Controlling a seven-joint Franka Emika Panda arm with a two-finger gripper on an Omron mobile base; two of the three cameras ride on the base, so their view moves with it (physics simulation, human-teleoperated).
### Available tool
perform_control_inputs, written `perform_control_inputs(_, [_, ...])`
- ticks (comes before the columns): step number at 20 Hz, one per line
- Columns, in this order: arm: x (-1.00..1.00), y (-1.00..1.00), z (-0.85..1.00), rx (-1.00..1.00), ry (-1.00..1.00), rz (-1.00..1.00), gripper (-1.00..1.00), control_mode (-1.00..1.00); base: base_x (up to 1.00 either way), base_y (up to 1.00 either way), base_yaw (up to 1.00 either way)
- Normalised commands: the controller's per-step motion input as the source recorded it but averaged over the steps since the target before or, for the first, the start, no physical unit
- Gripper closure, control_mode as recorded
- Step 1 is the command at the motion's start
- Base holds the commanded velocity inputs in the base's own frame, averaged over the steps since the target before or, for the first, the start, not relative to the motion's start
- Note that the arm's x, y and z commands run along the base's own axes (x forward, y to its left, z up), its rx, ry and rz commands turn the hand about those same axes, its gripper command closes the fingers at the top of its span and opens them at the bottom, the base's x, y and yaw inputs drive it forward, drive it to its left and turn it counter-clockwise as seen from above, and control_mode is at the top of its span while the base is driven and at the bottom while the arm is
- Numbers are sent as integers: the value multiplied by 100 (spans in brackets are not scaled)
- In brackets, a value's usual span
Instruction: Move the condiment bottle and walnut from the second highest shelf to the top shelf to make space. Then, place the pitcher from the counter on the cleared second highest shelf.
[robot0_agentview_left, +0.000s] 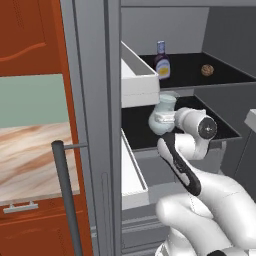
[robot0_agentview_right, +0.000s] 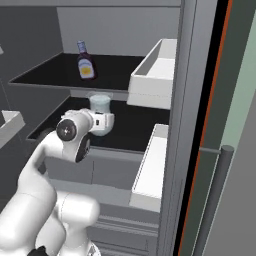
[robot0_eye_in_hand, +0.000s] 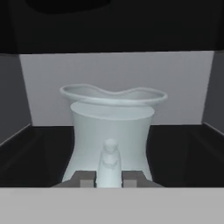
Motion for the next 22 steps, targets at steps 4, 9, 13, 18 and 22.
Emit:
perform_control_inputs(4, [56, 0, -30, 0, -8, 0, 100, -100, 0, 0, 0])
perform_control_inputs(9, [59, 0, -30, 0, -8, 0, 100, -100, 0, 0, 0])
perform_control_inputs(13, [55, 0, -32, 0, -9, 0, 100, -100, 0, 0, 0])
perform_control_inputs(18, [35, 0, -32, -2, -9, 0, -100, -100, 0, 0, 0])
perform_control_inputs(22, [3, 0, -22, -8, -6, 0, -100, -100, 0, 0, 0])
